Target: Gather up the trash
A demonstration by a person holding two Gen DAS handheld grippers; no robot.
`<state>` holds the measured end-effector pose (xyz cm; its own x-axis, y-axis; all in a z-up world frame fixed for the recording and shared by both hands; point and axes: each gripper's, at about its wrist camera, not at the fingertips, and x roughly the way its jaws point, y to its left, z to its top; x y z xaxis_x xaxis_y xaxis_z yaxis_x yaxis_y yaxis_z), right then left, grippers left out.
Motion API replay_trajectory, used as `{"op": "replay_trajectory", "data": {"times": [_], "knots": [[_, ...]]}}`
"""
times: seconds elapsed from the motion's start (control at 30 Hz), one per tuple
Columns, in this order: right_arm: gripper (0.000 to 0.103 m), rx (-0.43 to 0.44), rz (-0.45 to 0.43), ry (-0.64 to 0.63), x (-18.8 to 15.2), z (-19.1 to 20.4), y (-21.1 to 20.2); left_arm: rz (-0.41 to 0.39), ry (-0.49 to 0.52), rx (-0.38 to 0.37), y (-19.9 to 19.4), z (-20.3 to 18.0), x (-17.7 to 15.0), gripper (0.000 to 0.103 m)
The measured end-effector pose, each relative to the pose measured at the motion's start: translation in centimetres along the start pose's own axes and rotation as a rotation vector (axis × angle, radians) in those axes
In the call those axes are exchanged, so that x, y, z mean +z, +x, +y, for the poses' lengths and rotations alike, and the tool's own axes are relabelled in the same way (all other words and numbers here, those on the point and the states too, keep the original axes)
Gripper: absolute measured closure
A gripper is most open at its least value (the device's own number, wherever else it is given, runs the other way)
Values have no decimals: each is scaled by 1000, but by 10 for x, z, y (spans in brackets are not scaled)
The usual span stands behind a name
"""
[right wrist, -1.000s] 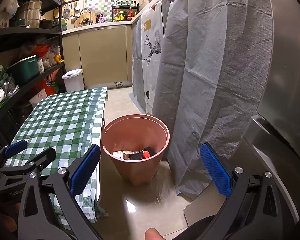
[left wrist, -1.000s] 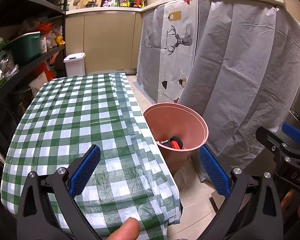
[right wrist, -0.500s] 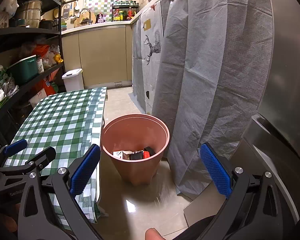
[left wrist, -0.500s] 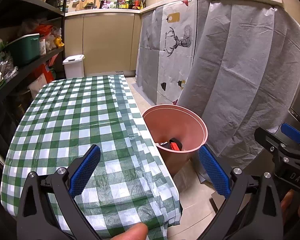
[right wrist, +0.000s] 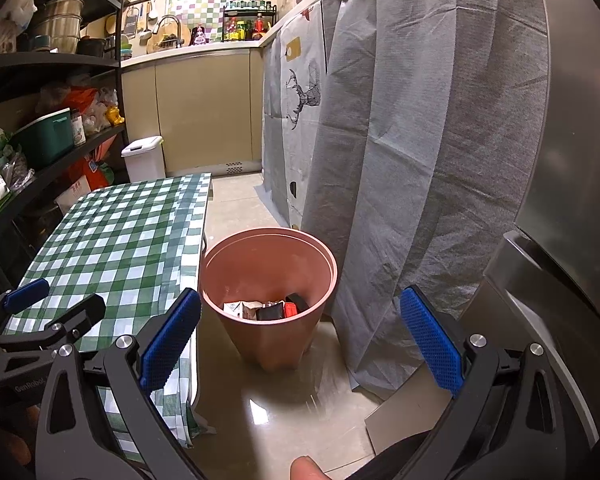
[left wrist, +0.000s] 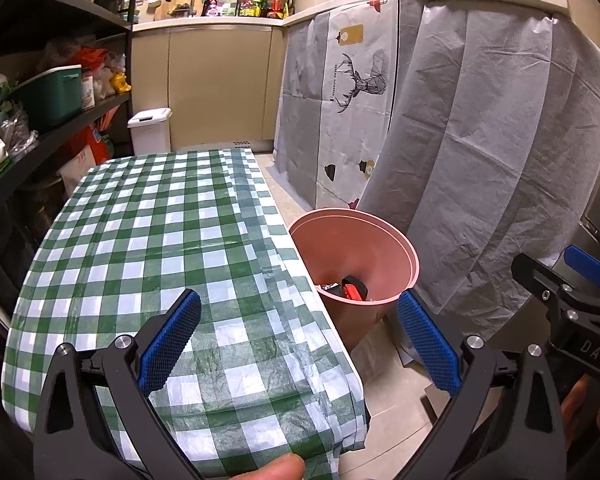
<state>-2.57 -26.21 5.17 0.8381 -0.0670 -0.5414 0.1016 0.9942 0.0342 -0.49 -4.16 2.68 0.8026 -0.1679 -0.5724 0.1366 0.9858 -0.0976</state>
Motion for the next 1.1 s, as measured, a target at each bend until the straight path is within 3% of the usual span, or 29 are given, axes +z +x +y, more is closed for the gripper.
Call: {"op": "replay_trajectory", "data": {"times": [1.1], "knots": [[5, 0, -7, -1, 0, 4, -3, -13, 5, 18, -2, 0, 1, 7]]}}
